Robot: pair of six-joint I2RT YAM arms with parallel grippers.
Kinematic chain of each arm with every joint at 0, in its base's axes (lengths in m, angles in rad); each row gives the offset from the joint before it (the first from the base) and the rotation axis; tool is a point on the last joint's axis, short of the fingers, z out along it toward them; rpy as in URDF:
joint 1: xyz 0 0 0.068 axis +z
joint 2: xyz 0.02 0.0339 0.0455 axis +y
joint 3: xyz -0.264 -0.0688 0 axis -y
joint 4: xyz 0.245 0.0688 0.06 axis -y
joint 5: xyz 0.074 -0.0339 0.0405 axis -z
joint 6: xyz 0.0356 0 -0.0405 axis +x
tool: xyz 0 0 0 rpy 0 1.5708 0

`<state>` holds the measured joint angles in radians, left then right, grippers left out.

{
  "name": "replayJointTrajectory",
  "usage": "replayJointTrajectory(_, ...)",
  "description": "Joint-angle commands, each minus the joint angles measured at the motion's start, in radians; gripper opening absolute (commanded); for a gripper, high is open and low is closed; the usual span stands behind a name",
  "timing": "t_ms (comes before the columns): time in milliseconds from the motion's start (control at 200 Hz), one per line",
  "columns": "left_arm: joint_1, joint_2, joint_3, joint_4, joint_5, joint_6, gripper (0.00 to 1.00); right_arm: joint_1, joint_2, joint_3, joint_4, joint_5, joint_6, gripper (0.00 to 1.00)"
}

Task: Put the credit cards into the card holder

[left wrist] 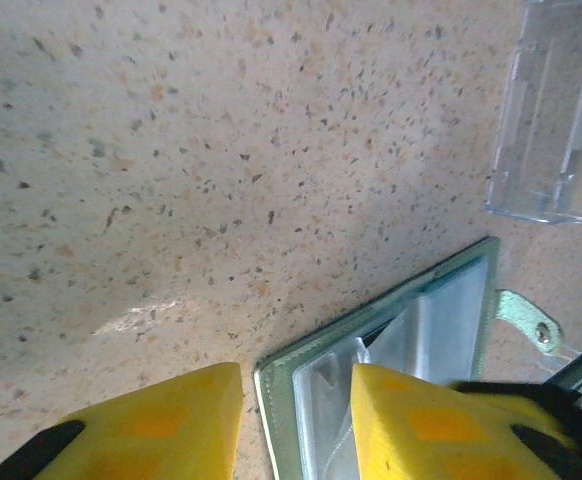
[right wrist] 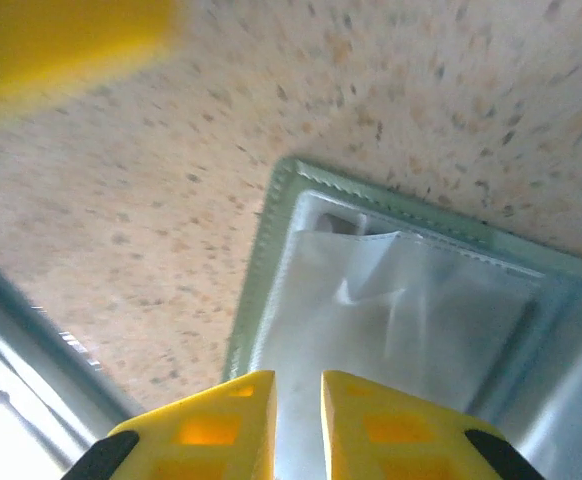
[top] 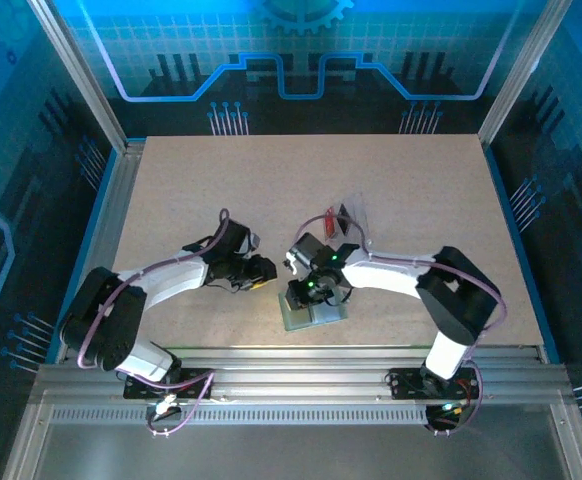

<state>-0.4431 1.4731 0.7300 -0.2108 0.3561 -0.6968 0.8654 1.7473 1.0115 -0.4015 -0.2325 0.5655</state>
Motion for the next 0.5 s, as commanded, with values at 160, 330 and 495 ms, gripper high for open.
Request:
replayJointTrajectory(160,0.05,-0.049,0.033,-0.044,0.022,0.039,0.4,-0.039,-0.019,0.109,-0.077,0.086,-0.059,0.33)
replayJointTrajectory(330,0.06,-0.005,0.135,-0.04,0.021,0.026,0.4,-0.135,-0.097,0.321,-0.399,0.469,-0.094,0.49)
replayJointTrajectory(495,0.054,0.112,0.257,-0.006,0.031,0.002,0.41,-0.248,-0.035,0.483,-0.538,0.689,-0.129,0.57)
